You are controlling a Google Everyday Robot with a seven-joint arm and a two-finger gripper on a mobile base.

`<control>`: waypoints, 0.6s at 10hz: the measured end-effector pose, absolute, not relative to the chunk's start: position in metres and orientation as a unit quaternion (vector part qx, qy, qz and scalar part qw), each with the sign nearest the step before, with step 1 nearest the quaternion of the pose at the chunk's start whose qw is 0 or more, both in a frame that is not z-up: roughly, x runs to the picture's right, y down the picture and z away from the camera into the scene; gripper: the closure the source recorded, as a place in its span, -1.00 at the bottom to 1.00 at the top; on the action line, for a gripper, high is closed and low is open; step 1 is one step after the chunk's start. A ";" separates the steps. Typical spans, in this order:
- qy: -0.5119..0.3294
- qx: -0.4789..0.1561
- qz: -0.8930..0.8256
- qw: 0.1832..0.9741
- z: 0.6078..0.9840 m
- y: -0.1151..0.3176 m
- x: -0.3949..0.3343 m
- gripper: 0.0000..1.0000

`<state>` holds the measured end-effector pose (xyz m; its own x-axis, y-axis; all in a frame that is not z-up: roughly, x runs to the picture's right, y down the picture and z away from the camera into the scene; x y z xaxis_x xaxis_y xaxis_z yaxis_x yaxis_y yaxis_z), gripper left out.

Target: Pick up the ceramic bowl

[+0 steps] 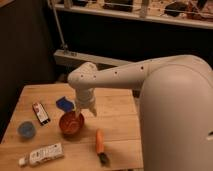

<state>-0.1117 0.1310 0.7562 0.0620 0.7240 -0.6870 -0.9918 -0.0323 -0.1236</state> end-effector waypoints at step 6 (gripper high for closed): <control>0.218 -0.340 0.636 0.657 0.778 0.155 -0.122 -0.30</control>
